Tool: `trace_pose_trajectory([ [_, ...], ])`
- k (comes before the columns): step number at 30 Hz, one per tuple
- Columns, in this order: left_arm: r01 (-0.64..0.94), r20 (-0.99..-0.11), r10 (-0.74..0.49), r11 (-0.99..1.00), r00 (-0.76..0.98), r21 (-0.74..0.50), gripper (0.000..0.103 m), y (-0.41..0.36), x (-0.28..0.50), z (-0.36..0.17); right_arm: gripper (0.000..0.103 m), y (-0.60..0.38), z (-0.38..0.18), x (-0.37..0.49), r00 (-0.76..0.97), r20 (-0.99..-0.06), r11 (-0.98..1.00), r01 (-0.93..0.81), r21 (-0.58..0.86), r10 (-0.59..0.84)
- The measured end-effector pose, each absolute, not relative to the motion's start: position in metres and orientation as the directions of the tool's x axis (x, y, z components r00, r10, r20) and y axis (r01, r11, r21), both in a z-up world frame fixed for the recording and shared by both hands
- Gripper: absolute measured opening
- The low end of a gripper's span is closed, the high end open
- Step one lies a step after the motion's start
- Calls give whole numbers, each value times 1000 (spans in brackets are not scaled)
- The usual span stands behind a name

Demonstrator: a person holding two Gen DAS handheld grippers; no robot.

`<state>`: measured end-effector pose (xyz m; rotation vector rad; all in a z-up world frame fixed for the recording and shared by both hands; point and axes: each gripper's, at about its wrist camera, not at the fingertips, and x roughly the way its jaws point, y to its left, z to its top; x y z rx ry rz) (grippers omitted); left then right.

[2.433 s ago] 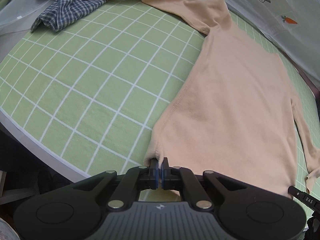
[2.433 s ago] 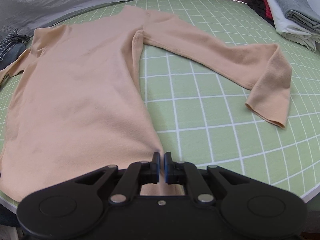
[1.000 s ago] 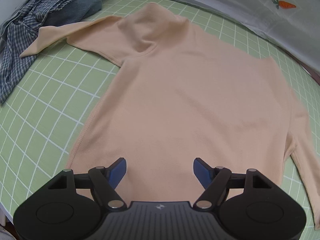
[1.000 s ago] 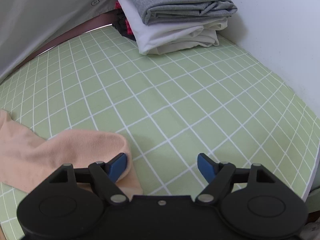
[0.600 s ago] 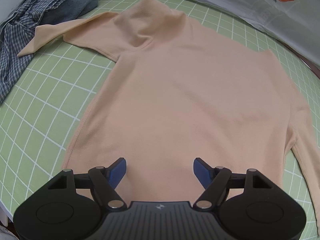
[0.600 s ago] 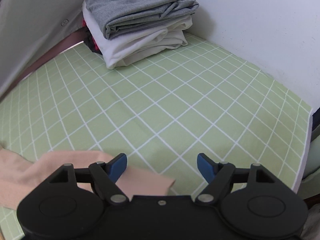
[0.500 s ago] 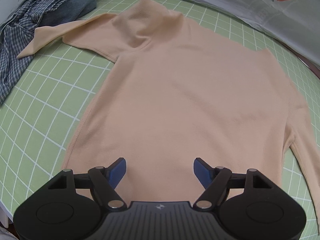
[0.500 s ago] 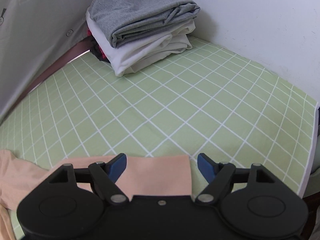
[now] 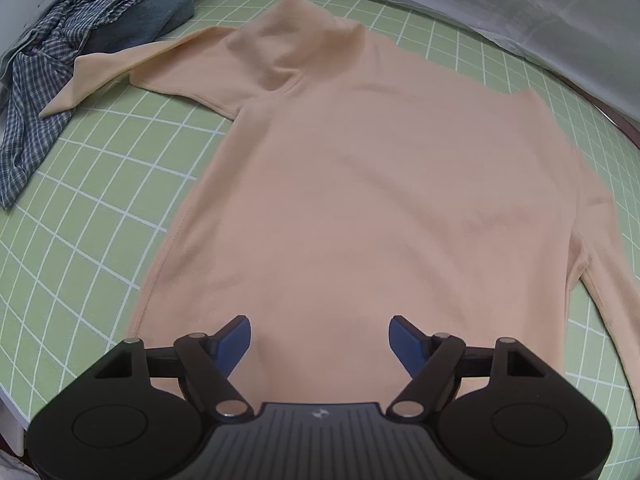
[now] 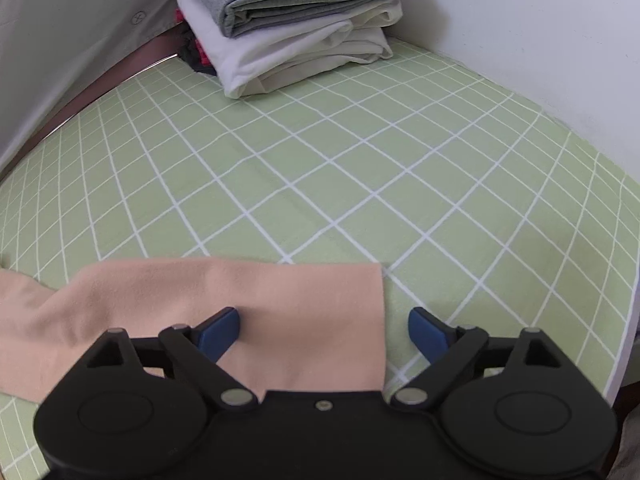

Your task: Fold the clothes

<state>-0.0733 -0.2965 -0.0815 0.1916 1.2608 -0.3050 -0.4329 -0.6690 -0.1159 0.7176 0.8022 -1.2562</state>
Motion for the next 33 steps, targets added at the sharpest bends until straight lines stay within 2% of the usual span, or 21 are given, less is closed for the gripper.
trace_pose_trajectory([
  [2,331,-957,-110,944,270,-15,77,-299,-74,-83,95,-670,-117,-437,117,-837,161,986,36,-534],
  [4,336,-959,-97,942,266,-2,77,-302,-74,-85,90,-668,-116,-436,135,-828,182,982,41,-544],
  [5,341,-960,-91,940,264,4,77,-304,-74,-86,78,-666,-114,-434,159,-819,224,974,38,-552],
  [6,347,-961,-87,938,262,10,77,-307,-75,-86,56,-664,-112,-431,183,-809,265,964,36,-558],
  [7,354,-962,-82,935,261,16,77,-309,-75,-87,41,-662,-110,-428,216,-801,314,949,37,-558],
  [8,361,-962,-79,932,259,20,77,-312,-76,-88,15,-662,-108,-423,250,-797,363,931,42,-549],
  [9,369,-963,-77,929,259,25,77,-315,-76,-88,11,-664,-107,-418,261,-795,390,920,34,-547],
  [14,392,-959,-84,920,271,30,78,-328,-75,-85,10,-687,-109,-403,188,-759,435,890,-137,-624],
  [19,380,-958,-99,925,270,12,78,-328,-74,-85,13,-744,-106,-423,94,-757,292,947,-132,-647],
  [20,372,-957,-103,928,270,6,78,-326,-74,-85,19,-751,-103,-426,78,-765,267,955,-127,-639],
  [21,359,-956,-106,933,272,-2,78,-322,-74,-85,32,-754,-101,-428,58,-765,245,960,-132,-641],
  [22,344,-955,-110,939,275,-9,78,-317,-74,-84,37,-750,-98,-427,48,-756,239,960,-147,-653],
  [24,314,-953,-118,949,281,-25,78,-307,-73,-83,58,-736,-91,-424,55,-735,260,951,-169,-676],
  [27,268,-950,-122,963,288,-42,78,-286,-72,-81,74,-706,-87,-418,85,-734,288,945,-154,-674],
  [30,227,-948,-118,973,295,-51,78,-261,-72,-80,80,-670,-88,-409,146,-760,342,934,-106,-633],
  [33,192,-949,-111,980,296,-54,78,-232,-73,-77,80,-630,-91,-397,208,-789,404,913,-56,-579],
])
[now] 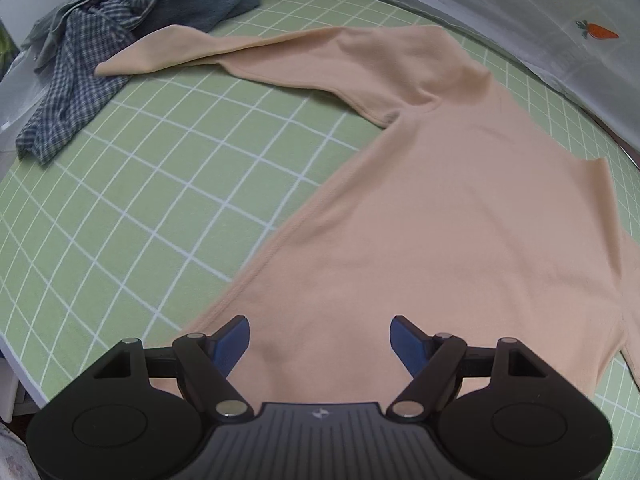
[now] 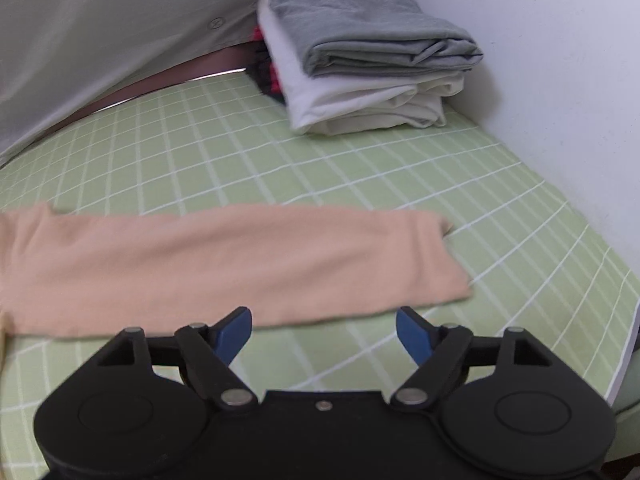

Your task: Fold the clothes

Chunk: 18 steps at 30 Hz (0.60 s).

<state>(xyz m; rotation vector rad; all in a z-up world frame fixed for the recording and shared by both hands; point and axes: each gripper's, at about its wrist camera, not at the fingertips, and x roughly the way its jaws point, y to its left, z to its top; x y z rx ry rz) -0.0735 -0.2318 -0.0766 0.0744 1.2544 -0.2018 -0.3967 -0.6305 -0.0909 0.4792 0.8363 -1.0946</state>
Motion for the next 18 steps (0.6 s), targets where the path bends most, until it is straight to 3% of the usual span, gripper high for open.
trace_pose_trajectory([
  [6,205,-950,-103,978,294,-42,78,-184,-75,-72,82,-553,-81,-371,319,-809,526,851,15,-493],
  [13,462,-954,-111,886,278,31,76,-167,-78,-82,84,-486,-72,-357,330,-825,557,830,22,-459],
  [15,504,-956,-124,863,266,29,71,-164,-80,-87,84,-473,-72,-357,326,-830,550,835,28,-453],
  [18,543,-962,-142,840,234,8,54,-159,-82,-98,84,-454,-74,-355,311,-836,546,838,16,-452],
])
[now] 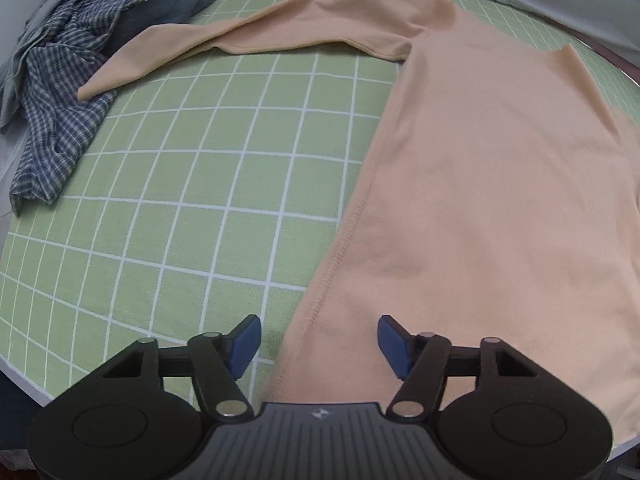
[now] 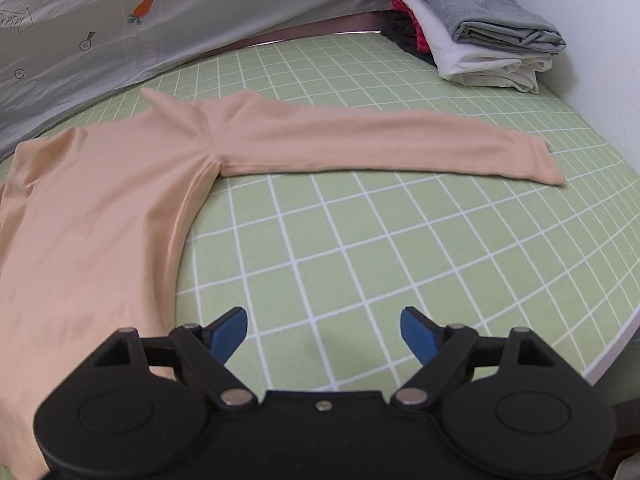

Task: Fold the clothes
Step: 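Grasp the hem with the left gripper while the right gripper grasps it too, pull straight, release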

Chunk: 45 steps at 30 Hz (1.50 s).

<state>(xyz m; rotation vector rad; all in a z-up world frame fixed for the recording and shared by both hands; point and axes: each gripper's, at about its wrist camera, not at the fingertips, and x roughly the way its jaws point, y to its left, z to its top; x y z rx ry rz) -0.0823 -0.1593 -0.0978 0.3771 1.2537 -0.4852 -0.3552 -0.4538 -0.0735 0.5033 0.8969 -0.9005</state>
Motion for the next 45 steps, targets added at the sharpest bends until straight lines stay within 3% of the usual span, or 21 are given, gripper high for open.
trace_pose_trajectory([
  [3,559,-953,-189,829,236,-26,45,-153,-82,-100,84,-442,-75,-351,294,-840,537,844,4,-457],
  [4,560,-949,-203,828,241,-35,34,-151,-81,-100,84,-441,-76,-349,300,-839,536,844,11,-455],
  [5,560,-946,-216,827,241,-47,15,-148,-80,-99,83,-440,-76,-345,306,-839,536,844,21,-450],
  [6,553,-944,-229,831,238,-62,8,-145,-78,-98,83,-440,-77,-341,313,-839,537,843,30,-445],
  [9,512,-938,-263,851,225,-116,3,-133,-73,-96,81,-439,-77,-326,341,-829,545,837,52,-444],
  [13,463,-933,-286,872,219,-159,3,-115,-68,-94,79,-438,-77,-301,366,-814,579,814,46,-451],
  [19,475,-935,-282,867,216,-152,3,-115,-69,-92,47,-442,-86,-270,393,-824,630,775,57,-409],
  [25,483,-938,-275,864,213,-143,3,-116,-72,-92,40,-442,-97,-259,396,-839,651,756,66,-374],
  [29,472,-939,-268,870,216,-140,3,-116,-76,-93,5,-444,-98,-262,392,-834,656,753,48,-389],
  [45,425,-942,-259,893,212,-150,3,-143,-119,-95,2,-478,-101,-272,361,-807,706,702,-95,-468],
])
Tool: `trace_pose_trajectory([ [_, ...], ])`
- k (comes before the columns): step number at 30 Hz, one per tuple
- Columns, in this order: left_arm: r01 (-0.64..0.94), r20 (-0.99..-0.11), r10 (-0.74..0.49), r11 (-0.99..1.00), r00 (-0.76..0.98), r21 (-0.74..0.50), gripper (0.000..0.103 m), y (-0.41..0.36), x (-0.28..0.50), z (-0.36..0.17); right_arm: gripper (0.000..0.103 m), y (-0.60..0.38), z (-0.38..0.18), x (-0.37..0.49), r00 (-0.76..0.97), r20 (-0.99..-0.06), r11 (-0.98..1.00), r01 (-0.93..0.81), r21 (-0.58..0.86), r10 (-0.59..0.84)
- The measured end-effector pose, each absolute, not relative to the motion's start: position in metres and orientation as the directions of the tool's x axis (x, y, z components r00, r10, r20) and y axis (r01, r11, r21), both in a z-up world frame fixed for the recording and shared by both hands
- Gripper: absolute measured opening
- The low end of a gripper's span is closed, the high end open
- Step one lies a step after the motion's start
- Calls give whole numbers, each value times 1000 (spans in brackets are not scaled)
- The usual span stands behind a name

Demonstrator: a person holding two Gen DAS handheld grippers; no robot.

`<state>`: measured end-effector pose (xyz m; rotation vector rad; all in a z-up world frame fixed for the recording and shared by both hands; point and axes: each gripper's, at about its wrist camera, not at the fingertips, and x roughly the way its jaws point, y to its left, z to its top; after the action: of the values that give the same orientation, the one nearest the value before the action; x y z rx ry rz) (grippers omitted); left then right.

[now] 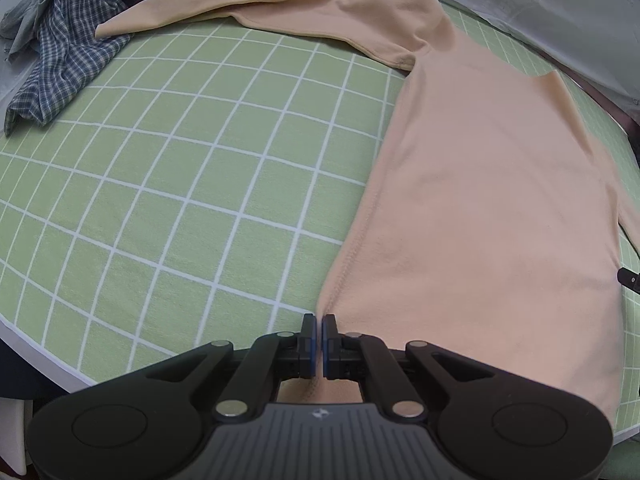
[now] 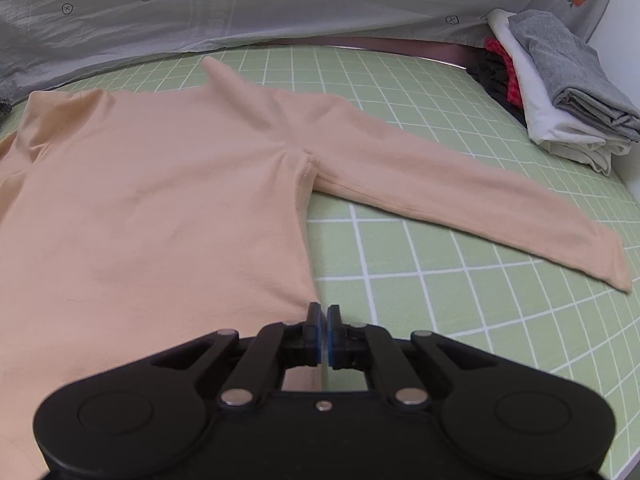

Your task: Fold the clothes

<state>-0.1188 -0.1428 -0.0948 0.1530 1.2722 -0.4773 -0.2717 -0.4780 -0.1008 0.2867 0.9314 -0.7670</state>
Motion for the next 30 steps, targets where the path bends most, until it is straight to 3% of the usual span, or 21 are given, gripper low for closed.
trace_pose_trajectory([
  [14,471,-939,-292,864,183,-177,9,-194,-157,-98,4,-547,-106,-285,329,-795,699,697,-160,-510],
  [16,461,-939,-289,870,187,-176,12,-192,-157,-96,8,-550,-105,-287,328,-798,697,701,-153,-505],
  [18,446,-937,-287,878,197,-176,18,-188,-156,-92,27,-552,-105,-293,328,-798,683,718,-138,-506],
  [19,436,-936,-287,883,206,-175,18,-185,-154,-90,30,-553,-105,-297,325,-801,672,730,-127,-504],
  [22,405,-930,-282,898,235,-171,19,-174,-146,-83,33,-547,-104,-313,332,-815,647,759,-68,-475],
  [27,355,-923,-287,916,256,-187,21,-160,-127,-75,35,-514,-104,-332,310,-815,637,765,-91,-489],
  [30,344,-920,-288,920,268,-188,27,-151,-117,-71,37,-502,-104,-342,288,-820,610,787,-92,-495],
])
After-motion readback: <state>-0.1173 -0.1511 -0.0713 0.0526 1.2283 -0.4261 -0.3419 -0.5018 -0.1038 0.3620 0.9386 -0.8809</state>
